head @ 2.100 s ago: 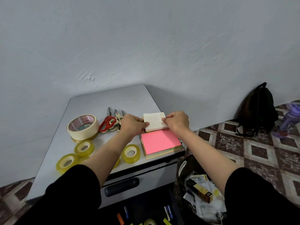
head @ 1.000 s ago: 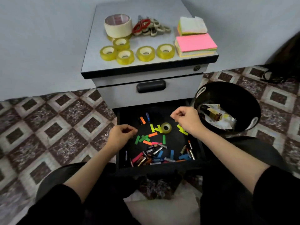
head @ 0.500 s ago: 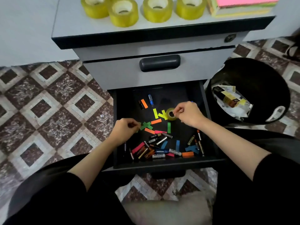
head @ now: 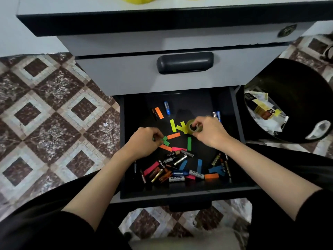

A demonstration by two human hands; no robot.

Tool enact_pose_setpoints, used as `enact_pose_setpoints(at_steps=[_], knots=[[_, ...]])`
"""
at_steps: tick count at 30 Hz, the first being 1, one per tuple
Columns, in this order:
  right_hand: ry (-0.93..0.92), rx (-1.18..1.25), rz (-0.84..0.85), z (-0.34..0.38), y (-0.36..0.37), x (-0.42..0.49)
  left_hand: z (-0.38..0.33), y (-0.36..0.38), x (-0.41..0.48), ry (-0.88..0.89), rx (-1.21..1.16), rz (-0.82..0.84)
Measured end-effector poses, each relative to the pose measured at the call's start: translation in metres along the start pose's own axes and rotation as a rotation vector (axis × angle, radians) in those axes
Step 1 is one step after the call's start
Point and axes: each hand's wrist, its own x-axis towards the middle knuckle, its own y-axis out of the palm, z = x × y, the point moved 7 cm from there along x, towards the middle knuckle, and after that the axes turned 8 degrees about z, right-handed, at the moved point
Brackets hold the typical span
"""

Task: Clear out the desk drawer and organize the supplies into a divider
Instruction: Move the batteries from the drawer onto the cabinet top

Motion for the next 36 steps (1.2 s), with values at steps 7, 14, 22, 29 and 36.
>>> enact_pose_setpoints(at_steps=[7,14,22,29,36], knots=[[0.036,-0.128,0.048,-0.009,0.015,0.006,0.004,0.001,-0.004,-0.012,0.05,0.039],[-0.036,-0.044,0.129,0.005,0.032,-0.001,0.027,0.055,-0.008,-0.12,0.164,0.3],[-0.195,-0.276,0.224,0.026,0.079,-0.02,0.026,0.078,-0.013,-0.167,0.364,0.308],[-0.234,-0.391,0.281,0.021,0.093,-0.023,0.028,0.084,-0.016,-0.222,0.416,0.307],[-0.278,-0.515,0.283,0.022,0.104,-0.027,0.034,0.086,-0.018,-0.263,0.313,0.327]])
